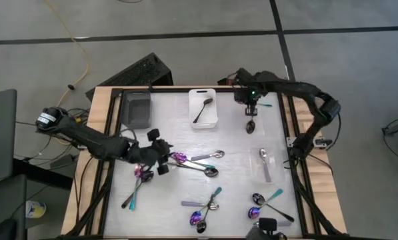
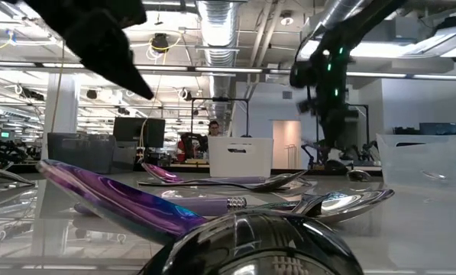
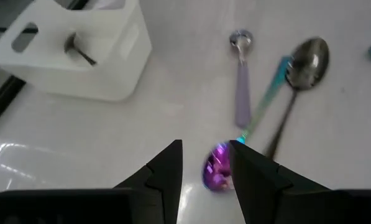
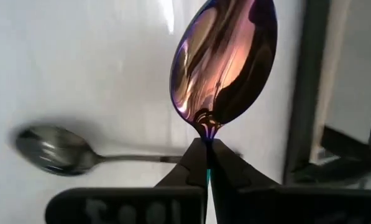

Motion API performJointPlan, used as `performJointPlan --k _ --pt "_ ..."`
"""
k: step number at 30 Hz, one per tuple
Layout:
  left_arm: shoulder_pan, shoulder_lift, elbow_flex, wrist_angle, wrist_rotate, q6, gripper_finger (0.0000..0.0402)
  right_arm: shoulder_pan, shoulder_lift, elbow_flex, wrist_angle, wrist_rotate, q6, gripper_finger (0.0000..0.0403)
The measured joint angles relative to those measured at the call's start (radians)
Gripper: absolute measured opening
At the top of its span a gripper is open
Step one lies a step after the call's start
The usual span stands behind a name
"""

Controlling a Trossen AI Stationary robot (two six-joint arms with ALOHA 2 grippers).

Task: Sort silverware by color (type)
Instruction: Put the blue spoon into the black bin

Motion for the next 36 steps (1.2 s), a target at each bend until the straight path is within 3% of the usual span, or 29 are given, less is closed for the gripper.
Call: performJointPlan --k 3,5,9,11,14,17,25,31,36 --pt "0.067 0.0 0.0 0.093 0.071 0.078 0.0116 0.006 -0.103 0.02 -0.006 -0.119 0.058 0.0023" --pt "0.11 0.0 -0.001 0.197 0.172 0.148 0.0116 0.017 -0.176 0.021 0.017 -0.247 0.101 0.0023" --pt "0.2 0.004 -0.054 0.524 0.423 0.272 0.0116 0.07 -0.306 0.009 0.131 -0.545 0.222 0.0023" --pt "0.245 0.007 -0.086 0.661 0.483 0.301 0.0116 0.122 -0.354 -0.019 0.243 -0.63 0.296 0.0023" --pt "0.304 0.022 -0.115 0.818 0.494 0.285 0.0116 0.234 -0.391 -0.064 0.445 -0.649 0.422 0.0023" --pt "0.336 0.05 -0.119 0.859 0.508 0.254 0.0116 0.349 -0.392 -0.12 0.656 -0.642 0.534 0.0023" --pt "0.338 0.171 -0.119 0.96 0.557 0.283 0.0116 0.549 -0.249 -0.26 1.236 -0.584 0.711 0.0023" --pt "0.338 0.172 -0.119 0.957 0.611 0.307 0.0116 0.596 -0.128 -0.266 1.364 -0.581 0.728 0.0023" --pt "0.362 0.171 -0.119 0.957 0.732 0.317 0.0116 0.599 -0.058 -0.266 1.443 -0.581 0.71 0.0023"
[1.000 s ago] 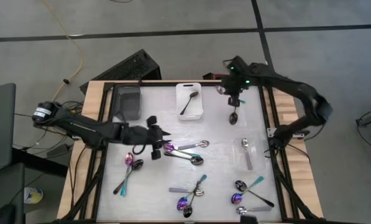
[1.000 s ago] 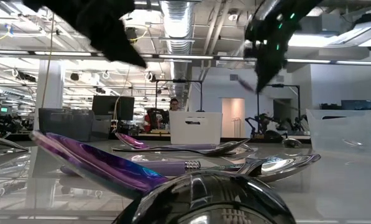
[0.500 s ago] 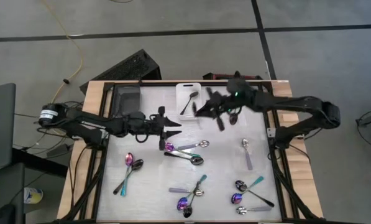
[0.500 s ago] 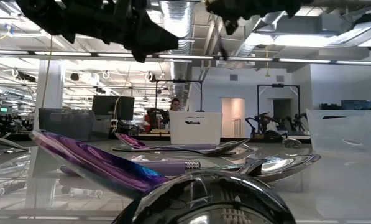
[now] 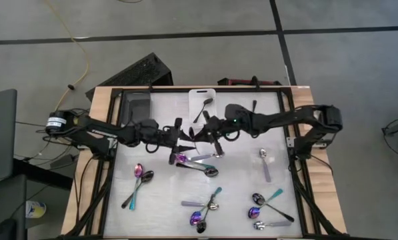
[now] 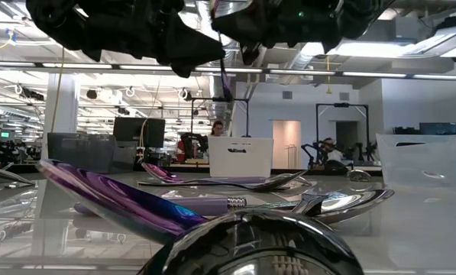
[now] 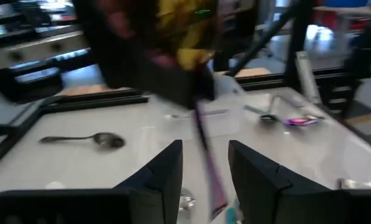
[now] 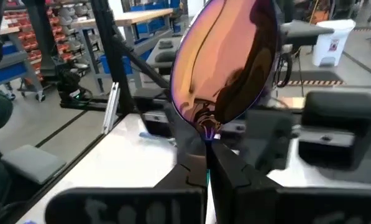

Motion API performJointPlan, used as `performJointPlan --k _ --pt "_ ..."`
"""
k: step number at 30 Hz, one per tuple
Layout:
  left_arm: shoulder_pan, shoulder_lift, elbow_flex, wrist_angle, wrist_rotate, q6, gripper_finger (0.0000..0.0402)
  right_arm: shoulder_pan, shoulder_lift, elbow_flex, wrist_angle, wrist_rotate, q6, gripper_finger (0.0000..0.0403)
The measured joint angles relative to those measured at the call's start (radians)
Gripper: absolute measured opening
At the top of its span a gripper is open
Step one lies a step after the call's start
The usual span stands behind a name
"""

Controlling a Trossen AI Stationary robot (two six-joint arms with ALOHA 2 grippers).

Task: Sort silverware by color (type)
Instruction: Put the blue spoon into the black bin

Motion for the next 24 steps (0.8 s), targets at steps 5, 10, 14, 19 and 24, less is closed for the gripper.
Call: performJointPlan --k 5,10,14,19,24 --pt "0.04 0.0 0.0 0.001 0.048 -0.058 0.0116 -0.021 0.027 0.0 0.068 0.004 -0.009 0.0023" --pt "0.064 0.0 0.0 -0.002 0.101 -0.094 0.0077 -0.041 0.023 0.001 0.063 -0.011 -0.029 0.0023" --pt "0.071 0.0 0.0 -0.001 0.106 -0.091 0.0013 -0.045 0.021 0.001 0.049 -0.047 -0.065 0.0028" --pt "0.086 0.0 0.0 -0.009 0.115 -0.105 0.0003 -0.045 0.022 0.002 0.02 -0.058 -0.055 0.0061" --pt "0.109 -0.002 0.0 -0.005 0.118 -0.143 0.0 -0.053 0.017 0.001 -0.015 -0.056 -0.053 0.0107"
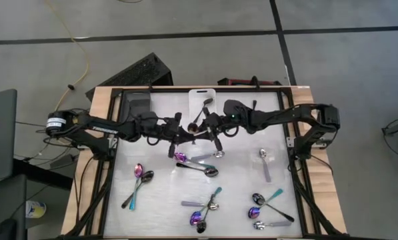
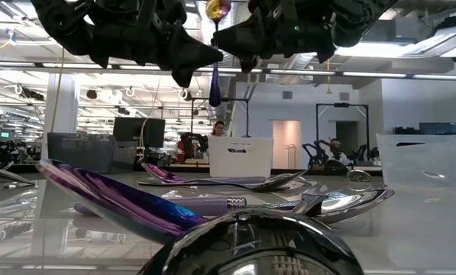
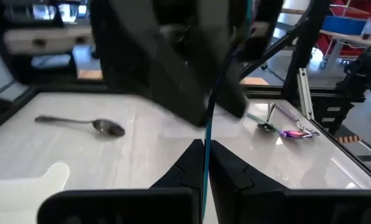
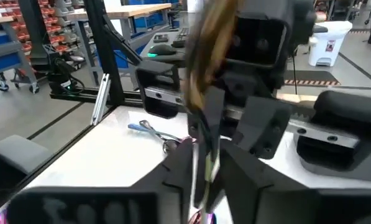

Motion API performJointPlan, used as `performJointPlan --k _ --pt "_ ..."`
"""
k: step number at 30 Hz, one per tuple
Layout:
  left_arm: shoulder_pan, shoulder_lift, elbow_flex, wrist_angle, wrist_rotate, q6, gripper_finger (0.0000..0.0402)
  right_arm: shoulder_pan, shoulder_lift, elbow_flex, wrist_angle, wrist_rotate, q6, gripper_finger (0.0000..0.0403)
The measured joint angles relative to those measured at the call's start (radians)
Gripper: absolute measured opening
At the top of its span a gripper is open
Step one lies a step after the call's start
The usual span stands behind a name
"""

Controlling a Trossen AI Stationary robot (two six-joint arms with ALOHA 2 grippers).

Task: Sort silverware by color (type)
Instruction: Put the blue spoon into the black bin

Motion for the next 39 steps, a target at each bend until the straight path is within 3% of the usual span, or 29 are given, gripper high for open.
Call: performJointPlan --k 3,6,9,13,16,19,27,29,39 --pt "0.023 -0.033 0.004 -0.07 -0.004 -0.006 0.0 -0.018 -0.032 0.0 -0.055 0.009 0.0 0.0147" --pt "0.058 -0.124 0.038 -0.286 -0.061 0.012 0.0 -0.045 -0.074 0.0 -0.172 0.022 -0.004 0.0189" --pt "0.09 -0.244 0.094 -0.554 -0.209 0.051 0.0 -0.064 -0.11 0.0 -0.282 0.024 -0.022 0.0222" --pt "0.164 -0.383 0.225 -0.957 -0.497 -0.016 0.0 -0.071 -0.115 0.0 -0.329 0.026 -0.026 0.024" --pt "0.275 -0.421 0.332 -1.239 -0.598 -0.105 0.0 -0.069 -0.107 0.0 -0.312 0.027 -0.031 0.024" --pt "0.417 -0.413 0.393 -1.393 -0.59 -0.141 0.0 -0.068 -0.107 0.0 -0.307 0.027 -0.056 0.0239" --pt "0.777 -0.309 0.404 -1.557 -0.347 -0.149 0.0 -0.045 -0.107 0.0 -0.319 0.027 -0.063 0.0238" --pt "0.808 -0.287 0.404 -1.557 -0.312 -0.125 0.0 -0.036 -0.107 0.0 -0.331 0.027 -0.078 0.0238" --pt "0.793 -0.146 0.404 -1.693 -0.33 -0.11 0.0 -0.014 -0.107 0.0 -0.372 0.027 -0.13 0.0238"
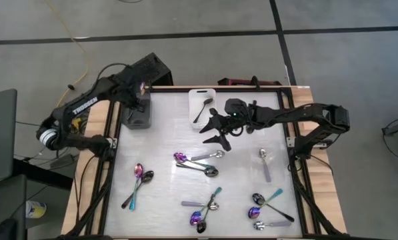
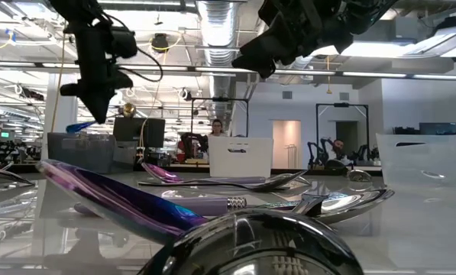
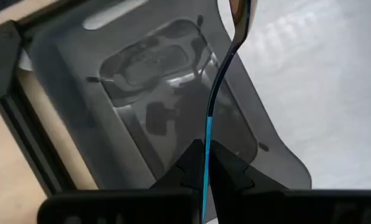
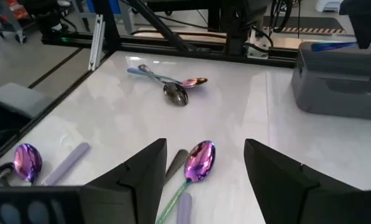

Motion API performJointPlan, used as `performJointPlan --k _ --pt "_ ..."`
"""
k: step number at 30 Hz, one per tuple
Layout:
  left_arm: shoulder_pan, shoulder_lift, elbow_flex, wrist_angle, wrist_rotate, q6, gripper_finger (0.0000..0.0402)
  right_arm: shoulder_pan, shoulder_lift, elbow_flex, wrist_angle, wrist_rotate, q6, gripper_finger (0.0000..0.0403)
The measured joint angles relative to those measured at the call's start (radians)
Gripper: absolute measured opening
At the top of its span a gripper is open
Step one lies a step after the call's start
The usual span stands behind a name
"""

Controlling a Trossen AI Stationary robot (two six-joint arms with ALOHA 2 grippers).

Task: Sort silverware by color (type)
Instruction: Put the blue spoon into the black bin

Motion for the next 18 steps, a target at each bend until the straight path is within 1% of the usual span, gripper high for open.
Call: performJointPlan --k 5,9,18 --pt "-0.005 0.064 0.0 -0.029 -0.008 0.013 0.0 0.0 0.0 0.0 -0.008 0.0 -0.002 0.0238" --pt "-0.005 0.115 0.0 -0.062 -0.052 0.041 0.0 0.0 0.0 0.0 -0.014 0.0 -0.002 0.0238" --pt "-0.01 0.213 0.0 -0.056 -0.048 0.078 0.0 0.0 0.0 0.0 -0.028 0.0 -0.009 0.0238"
